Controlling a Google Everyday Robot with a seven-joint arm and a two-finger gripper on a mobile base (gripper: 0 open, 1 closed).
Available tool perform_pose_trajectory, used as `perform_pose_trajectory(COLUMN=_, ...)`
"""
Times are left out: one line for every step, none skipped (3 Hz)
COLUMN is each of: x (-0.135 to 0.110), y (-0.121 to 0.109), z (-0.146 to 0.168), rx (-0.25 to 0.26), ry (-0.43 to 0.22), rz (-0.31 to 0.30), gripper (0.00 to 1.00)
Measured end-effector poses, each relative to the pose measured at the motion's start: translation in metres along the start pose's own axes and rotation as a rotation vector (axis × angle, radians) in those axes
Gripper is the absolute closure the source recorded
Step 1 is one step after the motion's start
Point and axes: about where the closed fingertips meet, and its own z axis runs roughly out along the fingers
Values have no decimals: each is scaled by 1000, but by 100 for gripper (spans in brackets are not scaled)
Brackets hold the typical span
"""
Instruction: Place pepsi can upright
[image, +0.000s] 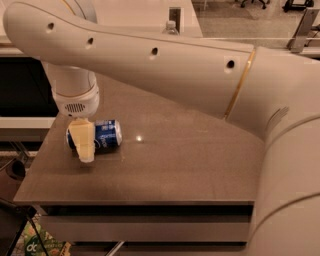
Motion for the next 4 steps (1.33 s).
perform_pose_trajectory(x=0, y=0, z=0, rx=4, ry=-3, rz=1, gripper=41)
perform_pose_trajectory(x=0, y=0, z=-1, rx=8, ry=-5, rz=1, gripper=64)
perform_pose_trajectory(x=-1, y=-1, z=-1, rx=11, ry=-7, rz=0, gripper=87)
perform_pose_trajectory(x=-1, y=-1, z=-1, rx=14, ry=-9, rz=0, gripper=100)
